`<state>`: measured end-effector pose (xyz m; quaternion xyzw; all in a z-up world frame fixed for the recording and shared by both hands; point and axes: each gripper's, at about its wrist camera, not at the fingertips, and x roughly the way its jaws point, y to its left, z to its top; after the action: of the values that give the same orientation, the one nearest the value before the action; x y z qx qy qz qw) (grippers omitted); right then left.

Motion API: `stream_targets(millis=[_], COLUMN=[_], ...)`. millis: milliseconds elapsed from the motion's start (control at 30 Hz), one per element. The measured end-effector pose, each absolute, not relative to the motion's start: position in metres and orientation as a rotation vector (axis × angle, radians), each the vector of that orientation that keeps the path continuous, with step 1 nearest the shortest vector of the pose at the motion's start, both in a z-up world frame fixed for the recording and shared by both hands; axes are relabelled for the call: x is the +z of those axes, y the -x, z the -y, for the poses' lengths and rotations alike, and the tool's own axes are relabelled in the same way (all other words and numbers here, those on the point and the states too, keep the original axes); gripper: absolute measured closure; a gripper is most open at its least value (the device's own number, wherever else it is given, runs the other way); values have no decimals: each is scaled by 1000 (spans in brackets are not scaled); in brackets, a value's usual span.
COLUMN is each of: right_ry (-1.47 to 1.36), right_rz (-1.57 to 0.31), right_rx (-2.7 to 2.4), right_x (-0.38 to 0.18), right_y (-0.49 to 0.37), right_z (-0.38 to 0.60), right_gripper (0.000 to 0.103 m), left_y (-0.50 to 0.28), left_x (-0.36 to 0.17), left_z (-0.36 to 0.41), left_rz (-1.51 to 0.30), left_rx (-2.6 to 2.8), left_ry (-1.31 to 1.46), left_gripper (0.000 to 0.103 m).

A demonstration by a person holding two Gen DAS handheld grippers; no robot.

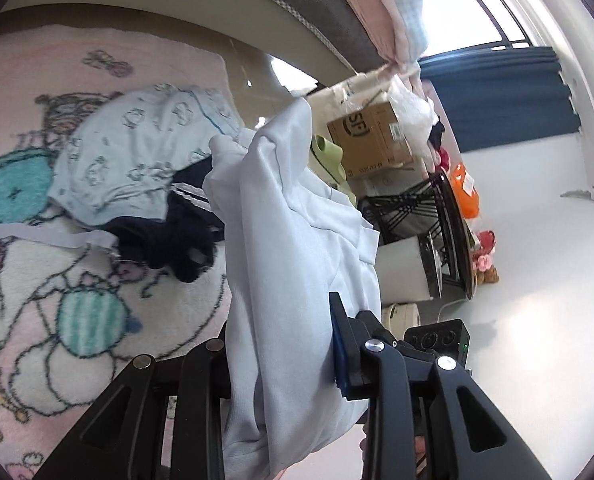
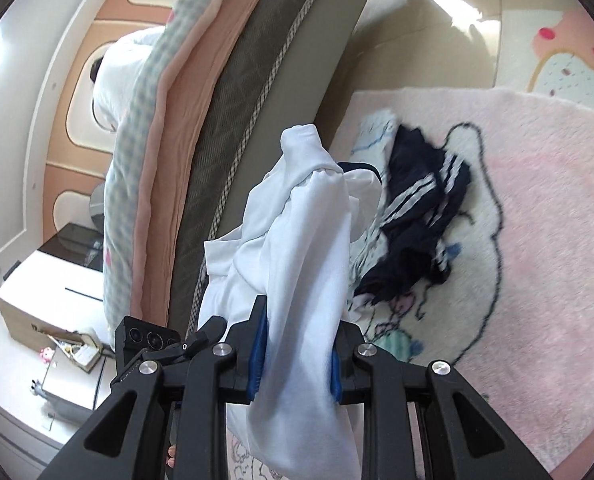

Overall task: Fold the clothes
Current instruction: 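Lift the folded white shirt with both grippers and carry it away, then lower the folded white shirt onto the pink mat with both grippers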

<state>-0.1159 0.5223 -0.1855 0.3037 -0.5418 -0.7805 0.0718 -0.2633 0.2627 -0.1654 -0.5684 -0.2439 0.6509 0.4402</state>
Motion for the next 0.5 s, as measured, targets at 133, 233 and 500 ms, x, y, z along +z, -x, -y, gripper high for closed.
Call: stream_targets(millis=[133,233,500], right_ry=[-857,-828,-781], right_rz=[1703,1764,1899], right_rx=[-2368,-2378,-2432], right_x=[-186,-192,-207], right_y=[97,84,46], right_z=[-549,-566,-624], right_gripper=[79,79,79], left_y=[260,259,246], left_x=[-163,-165,-183], left_z=[-298,-326,-407], left_rz=[556,512,423], left_rx=[1575,1542,1431], left_ry=[1416,1430,1440], left_gripper=[76,76,76])
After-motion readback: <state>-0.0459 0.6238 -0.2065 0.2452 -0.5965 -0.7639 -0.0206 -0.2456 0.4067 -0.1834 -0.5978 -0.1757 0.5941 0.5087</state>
